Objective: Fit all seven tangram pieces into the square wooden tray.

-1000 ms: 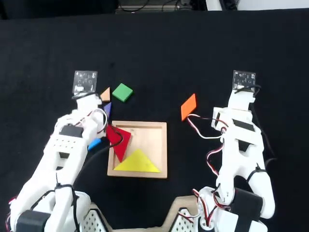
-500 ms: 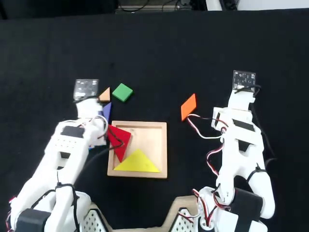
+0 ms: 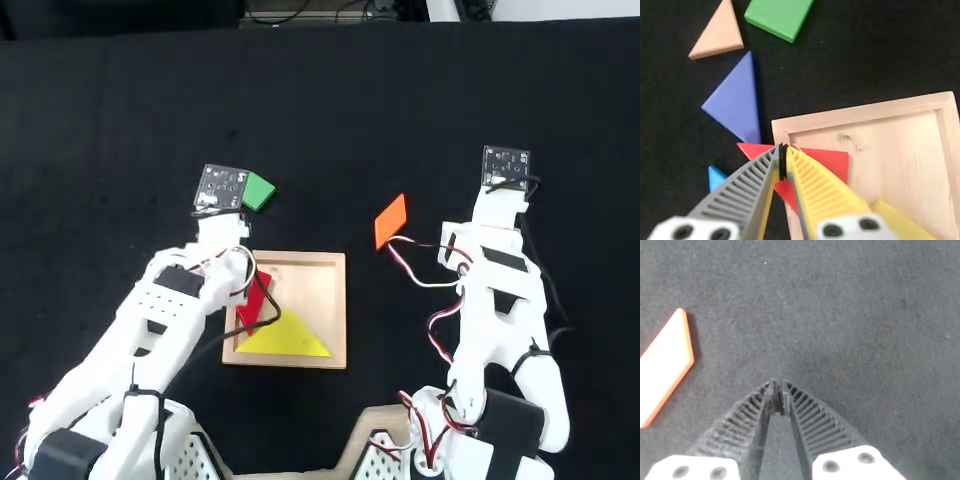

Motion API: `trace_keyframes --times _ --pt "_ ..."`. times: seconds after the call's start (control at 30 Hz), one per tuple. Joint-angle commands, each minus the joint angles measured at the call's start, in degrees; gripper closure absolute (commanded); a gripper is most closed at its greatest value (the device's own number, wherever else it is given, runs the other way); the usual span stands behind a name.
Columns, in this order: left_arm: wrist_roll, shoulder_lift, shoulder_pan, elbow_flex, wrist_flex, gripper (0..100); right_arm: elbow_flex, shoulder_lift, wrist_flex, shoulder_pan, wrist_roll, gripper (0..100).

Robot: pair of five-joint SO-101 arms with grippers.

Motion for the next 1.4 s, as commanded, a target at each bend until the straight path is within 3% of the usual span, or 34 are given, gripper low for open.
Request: trace_keyframes --times 0.0,0.2,0.37,0.63,1.0,1.23,1.37 --pt "-0.1 -0.8 -5.8 -2.4 5.0 97 -0.8 0.3 -0.9 -0.8 0.4 98.7" --pt "-0.1 -0.4 -11.9 -0.8 5.5 97 -0.8 0.3 -0.9 -0.9 0.4 98.7" --pt "-0.1 -0.2 -7.0 0.0 4.0 97 -0.8 0.3 -0.9 -0.9 0.4 98.7" --pt "-0.2 2.8 -0.8 1.5 -6.2 97 -0.8 0.3 -0.8 -0.9 0.4 98.7" --pt "-0.2 16.8 1.3 -11.6 0.1 97 -0.8 0.3 -0.7 -0.9 0.4 98.7" --pt "-0.2 6.7 0.6 -12.8 1.0 97 -0.8 0.3 -0.8 -0.9 0.4 98.7" --pt "-0.1 0.9 8.0 -10.9 0.2 97 -0.8 0.3 -0.8 -0.9 0.4 98.7"
